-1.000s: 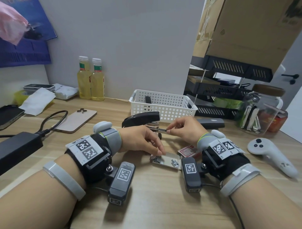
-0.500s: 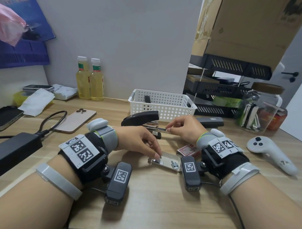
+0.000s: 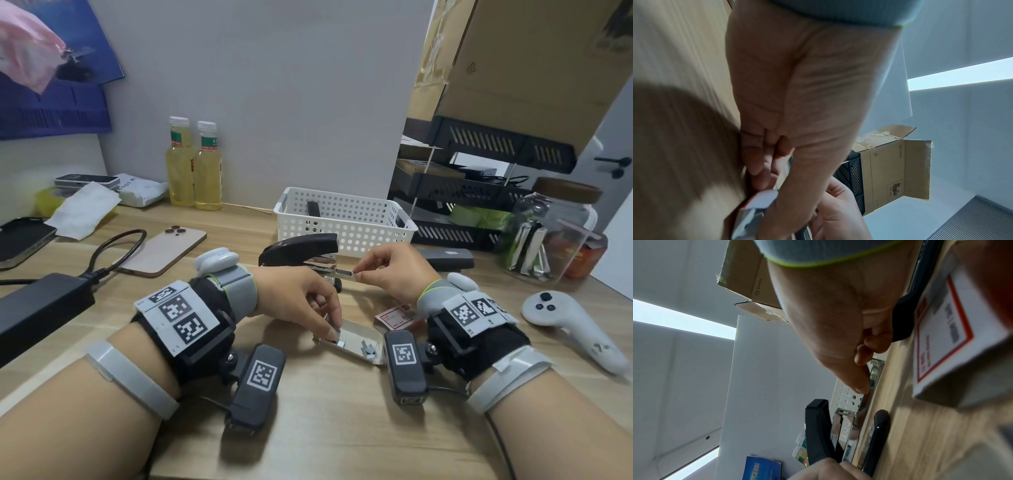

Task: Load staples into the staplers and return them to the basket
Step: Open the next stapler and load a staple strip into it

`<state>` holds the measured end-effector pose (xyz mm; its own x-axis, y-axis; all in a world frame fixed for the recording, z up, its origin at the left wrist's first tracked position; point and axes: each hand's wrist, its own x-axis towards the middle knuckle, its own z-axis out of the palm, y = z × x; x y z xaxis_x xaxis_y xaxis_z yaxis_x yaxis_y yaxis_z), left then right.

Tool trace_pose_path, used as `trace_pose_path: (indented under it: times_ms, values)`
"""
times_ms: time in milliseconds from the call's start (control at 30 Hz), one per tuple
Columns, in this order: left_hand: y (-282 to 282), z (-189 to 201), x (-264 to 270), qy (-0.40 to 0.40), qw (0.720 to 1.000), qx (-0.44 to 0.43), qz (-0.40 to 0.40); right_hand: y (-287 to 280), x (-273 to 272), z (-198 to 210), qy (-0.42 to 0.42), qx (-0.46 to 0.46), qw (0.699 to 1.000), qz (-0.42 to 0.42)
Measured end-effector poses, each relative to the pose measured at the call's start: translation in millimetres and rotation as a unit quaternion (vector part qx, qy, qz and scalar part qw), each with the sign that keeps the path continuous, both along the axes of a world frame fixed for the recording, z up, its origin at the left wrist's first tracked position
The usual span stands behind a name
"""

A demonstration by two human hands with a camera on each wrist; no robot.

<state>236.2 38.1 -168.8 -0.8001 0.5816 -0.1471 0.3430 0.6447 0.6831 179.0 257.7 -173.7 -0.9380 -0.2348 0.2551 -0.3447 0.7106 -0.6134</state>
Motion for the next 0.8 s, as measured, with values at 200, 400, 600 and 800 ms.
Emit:
trace_pose_path:
  times_ms: [200,400,600,800]
  values:
    - [-0.6,-0.4,0.3,-0.015,1.000,0.027,-0.003,-1.1,-0.9,-0.1,-0.004,0.015,1.000,-0.008]
    - [-0.6,-0.7,-0.7,-0.020,1.000,0.023,-0.002,-2.4,1.4,1.7,0.003,0.015,1.000,0.004]
    - [0.1,0.8,-0.1,-0.026,0.999,0.019,-0.009,-8.6,2.6,1.4,-0.011,0.032,0.999,0.026]
    - [0.2,-1.7,-0.8,-0.014,1.000,0.011,-0.011,-8.5,-1.0,-2.4,0.006,0.013,1.000,0.011]
